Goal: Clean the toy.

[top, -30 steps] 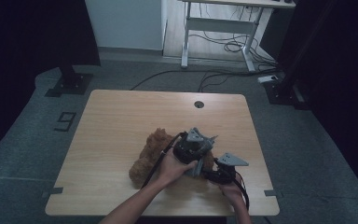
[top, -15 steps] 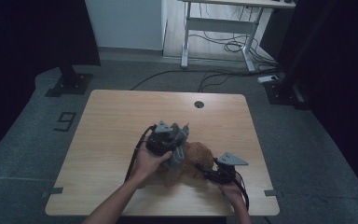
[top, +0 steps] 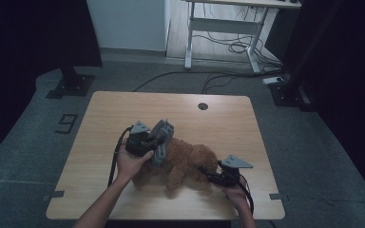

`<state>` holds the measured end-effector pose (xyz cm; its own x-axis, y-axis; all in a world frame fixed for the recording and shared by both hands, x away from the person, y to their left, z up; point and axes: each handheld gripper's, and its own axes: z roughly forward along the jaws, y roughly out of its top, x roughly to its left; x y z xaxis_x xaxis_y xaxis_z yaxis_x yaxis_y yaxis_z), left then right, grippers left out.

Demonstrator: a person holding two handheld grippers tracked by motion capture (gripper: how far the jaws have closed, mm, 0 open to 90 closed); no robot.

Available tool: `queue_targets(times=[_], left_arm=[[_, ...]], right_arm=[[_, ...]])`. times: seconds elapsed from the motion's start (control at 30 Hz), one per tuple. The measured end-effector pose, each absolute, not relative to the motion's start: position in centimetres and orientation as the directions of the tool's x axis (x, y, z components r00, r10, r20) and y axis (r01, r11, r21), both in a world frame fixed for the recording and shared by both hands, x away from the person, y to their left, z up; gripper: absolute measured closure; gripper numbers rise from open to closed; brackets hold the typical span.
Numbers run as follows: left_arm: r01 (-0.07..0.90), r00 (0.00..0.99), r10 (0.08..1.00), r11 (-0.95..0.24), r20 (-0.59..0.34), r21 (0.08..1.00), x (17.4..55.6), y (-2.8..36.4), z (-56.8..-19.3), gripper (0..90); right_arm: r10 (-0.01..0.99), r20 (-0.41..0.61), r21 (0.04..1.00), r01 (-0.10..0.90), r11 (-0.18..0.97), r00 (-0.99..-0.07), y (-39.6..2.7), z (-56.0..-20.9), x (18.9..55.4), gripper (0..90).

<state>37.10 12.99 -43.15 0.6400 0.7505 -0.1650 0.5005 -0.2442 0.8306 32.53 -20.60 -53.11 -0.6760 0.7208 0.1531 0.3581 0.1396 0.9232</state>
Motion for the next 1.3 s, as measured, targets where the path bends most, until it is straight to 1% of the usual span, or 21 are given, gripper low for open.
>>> queue_targets(times=[0.13, 0.2, 0.3, 0.37, 0.47, 0.53, 0.63, 0.73, 0.77, 0.8, 0.83, 0.97, 1.07, 1.2, 1.3], left_arm=[[0.509, 0.611, 0.775, -0.23, -0.159, 0.829, 37.1, 14.6, -43.4, 79.9], [0.517, 0.587, 0.798, -0.236, -0.14, 0.823, 37.2, 15.4, -43.8, 80.0], [0.562, 0.556, 0.82, -0.251, -0.136, 0.788, 37.6, 16.6, -45.3, 80.2], [0.603, 0.554, 0.818, -0.264, -0.157, 0.753, 37.9, 17.2, -46.9, 80.3], [0.638, 0.552, 0.8, -0.224, -0.235, 0.737, 38.1, 17.7, -48.5, 80.3], [0.631, 0.552, 0.796, -0.205, -0.248, 0.748, 38.1, 17.9, -47.9, 80.3], [0.578, 0.576, 0.784, -0.189, -0.233, 0.793, 37.6, 17.7, -45.4, 80.2], [0.512, 0.618, 0.758, -0.189, -0.206, 0.838, 36.9, 16.3, -42.3, 80.1], [0.512, 0.618, 0.758, -0.189, -0.206, 0.838, 36.9, 16.3, -42.3, 80.2], [0.468, 0.655, 0.733, -0.203, -0.183, 0.86, 36.4, 14.7, -40.6, 80.1], [0.449, 0.674, 0.719, -0.216, -0.17, 0.867, 36.3, 13.7, -39.9, 80.1], [0.419, 0.737, 0.661, -0.283, -0.141, 0.863, 36.2, 8.7, -38.8, 80.0], [0.418, 0.764, 0.632, -0.332, -0.13, 0.845, 36.7, 5.0, -39.4, 79.8], [0.458, 0.785, 0.597, -0.376, -0.167, 0.806, 37.5, 0.7, -41.2, 79.7], [0.46, 0.799, 0.583, -0.435, -0.148, 0.774, 37.5, -2.0, -42.8, 79.4]], right_arm=[[0.722, 0.161, 0.922, 0.363, 0.134, -0.673, -20.6, -53.1, 32.6, 42.4], [0.722, 0.163, 0.922, 0.365, 0.132, -0.672, -20.7, -53.2, 32.6, 42.4], [0.722, 0.167, 0.92, 0.369, 0.13, -0.671, -20.8, -53.2, 32.6, 42.4], [0.721, 0.167, 0.92, 0.368, 0.131, -0.673, -20.9, -53.3, 32.6, 42.4], [0.721, 0.166, 0.92, 0.368, 0.132, -0.673, -20.9, -53.3, 32.7, 42.4], [0.721, 0.166, 0.92, 0.368, 0.132, -0.673, -20.9, -53.3, 32.7, 42.5], [0.722, 0.162, 0.922, 0.364, 0.132, -0.673, -20.9, -53.3, 32.7, 42.5], [0.723, 0.145, 0.925, 0.352, 0.143, -0.675, -20.7, -53.1, 32.6, 42.6], [0.723, 0.141, 0.926, 0.349, 0.146, -0.676, -20.6, -53.0, 32.6, 42.7], [0.724, 0.136, 0.927, 0.345, 0.148, -0.677, -20.6, -53.0, 32.6, 42.7], [0.724, 0.134, 0.928, 0.343, 0.148, -0.676, -20.5, -53.0, 32.6, 42.7], [0.725, 0.126, 0.93, 0.336, 0.152, -0.677, -20.4, -52.9, 32.5, 42.6], [0.723, 0.114, 0.931, 0.327, 0.161, -0.681, -20.4, -52.8, 32.5, 42.6], [0.724, 0.103, 0.934, 0.316, 0.165, -0.682, -20.2, -52.7, 32.5, 42.4], [0.725, 0.093, 0.936, 0.309, 0.171, -0.682, -20.1, -52.7, 32.4, 42.5]])
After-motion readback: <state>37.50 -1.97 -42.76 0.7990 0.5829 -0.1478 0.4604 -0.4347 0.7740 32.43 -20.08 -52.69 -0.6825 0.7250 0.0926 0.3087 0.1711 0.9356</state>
